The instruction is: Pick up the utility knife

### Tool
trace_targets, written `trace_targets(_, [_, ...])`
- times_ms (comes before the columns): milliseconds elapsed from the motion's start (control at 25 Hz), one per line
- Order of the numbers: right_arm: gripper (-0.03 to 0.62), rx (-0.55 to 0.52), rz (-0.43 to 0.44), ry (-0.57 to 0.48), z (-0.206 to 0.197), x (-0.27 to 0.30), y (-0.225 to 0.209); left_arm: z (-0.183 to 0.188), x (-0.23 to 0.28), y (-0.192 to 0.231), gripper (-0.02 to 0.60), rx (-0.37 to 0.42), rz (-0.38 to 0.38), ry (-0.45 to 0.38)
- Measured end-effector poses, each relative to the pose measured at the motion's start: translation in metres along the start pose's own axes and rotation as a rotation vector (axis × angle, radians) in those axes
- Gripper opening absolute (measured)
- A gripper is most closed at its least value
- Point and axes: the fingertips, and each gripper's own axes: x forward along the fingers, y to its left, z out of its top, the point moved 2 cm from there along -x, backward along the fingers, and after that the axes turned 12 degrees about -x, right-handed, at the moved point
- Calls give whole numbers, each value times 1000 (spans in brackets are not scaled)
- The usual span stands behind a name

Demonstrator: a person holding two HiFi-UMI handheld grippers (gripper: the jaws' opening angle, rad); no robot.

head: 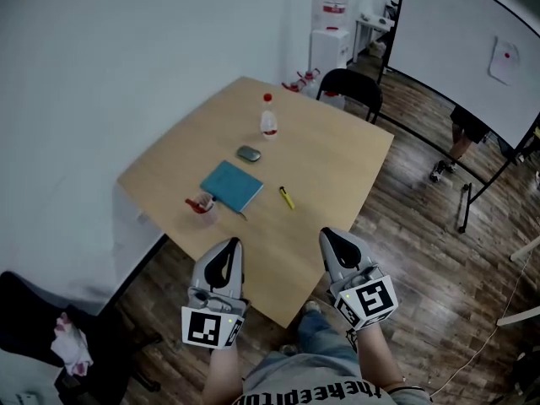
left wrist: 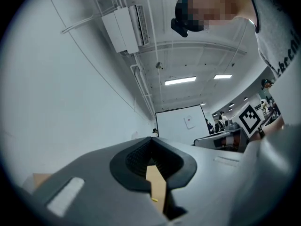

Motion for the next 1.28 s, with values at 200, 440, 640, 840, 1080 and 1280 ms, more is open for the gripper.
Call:
trace_targets(200, [2, 7, 45, 4, -6, 28, -17, -4, 24, 10, -2, 4, 36, -3])
trace_targets(440, [2, 8, 100, 25, -19, 57, -35, -9, 45, 20, -2, -1, 81, -13])
trace_targets(640, [2, 9, 155, 46, -31, 78, -43, -16, 58, 27, -2, -11, 118, -9])
trace_targets(840, [2, 39, 205, 84, -45, 97, -50, -21, 69, 29, -2, -10, 149, -7])
trace_targets(1080, [3, 65, 238, 198, -76, 123, -64, -26, 79, 30, -2, -6, 184, -6])
trace_targets(1280, [3, 72, 289, 297, -106, 143, -74, -30, 89, 30, -2, 2, 219, -14])
